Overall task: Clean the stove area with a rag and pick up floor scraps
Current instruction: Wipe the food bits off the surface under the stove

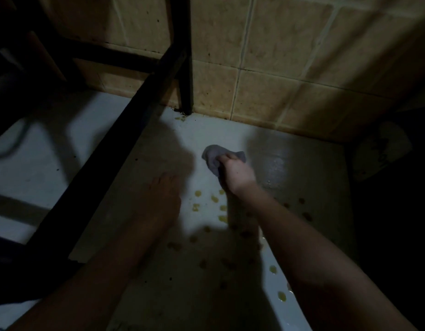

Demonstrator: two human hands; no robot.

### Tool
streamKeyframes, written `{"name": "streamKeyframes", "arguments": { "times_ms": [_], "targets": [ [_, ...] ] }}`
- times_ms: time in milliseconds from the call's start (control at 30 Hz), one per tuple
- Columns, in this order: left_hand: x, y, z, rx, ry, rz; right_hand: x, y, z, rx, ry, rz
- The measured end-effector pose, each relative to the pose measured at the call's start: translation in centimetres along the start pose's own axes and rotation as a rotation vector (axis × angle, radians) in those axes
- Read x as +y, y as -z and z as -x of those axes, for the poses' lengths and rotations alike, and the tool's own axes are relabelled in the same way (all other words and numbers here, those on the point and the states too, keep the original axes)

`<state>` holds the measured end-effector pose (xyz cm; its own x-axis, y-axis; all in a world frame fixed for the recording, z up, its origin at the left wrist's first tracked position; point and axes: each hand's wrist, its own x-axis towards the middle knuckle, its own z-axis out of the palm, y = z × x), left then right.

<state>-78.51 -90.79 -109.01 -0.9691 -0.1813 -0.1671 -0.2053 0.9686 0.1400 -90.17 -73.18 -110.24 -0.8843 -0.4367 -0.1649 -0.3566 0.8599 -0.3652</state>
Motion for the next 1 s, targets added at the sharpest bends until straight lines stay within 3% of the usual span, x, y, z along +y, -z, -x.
{"name": "streamKeyframes", "arguments": {
  "times_ms": [167,400,767,1000],
  "targets": [
    [1.6,0.5,0.4,-0.020,-0.104,-0.038,5.6,1.5,3.7,0.183,-0.245,-0.035],
    [2.5,1.1,1.2,-0.064,-0.162,-0.026,11.7,2.9,8.4,0.161,-0.503,0.016],
    [4.0,1.9,1.1,0.024,-0.263,0.075,12.5,2.3,6.9,0.303,-0.608,-0.035],
    [4.2,2.0,-0.6,-0.056,-0.240,0.030,9.5,1.3,2.8,0.343,-0.450,-0.022]
  ]
}}
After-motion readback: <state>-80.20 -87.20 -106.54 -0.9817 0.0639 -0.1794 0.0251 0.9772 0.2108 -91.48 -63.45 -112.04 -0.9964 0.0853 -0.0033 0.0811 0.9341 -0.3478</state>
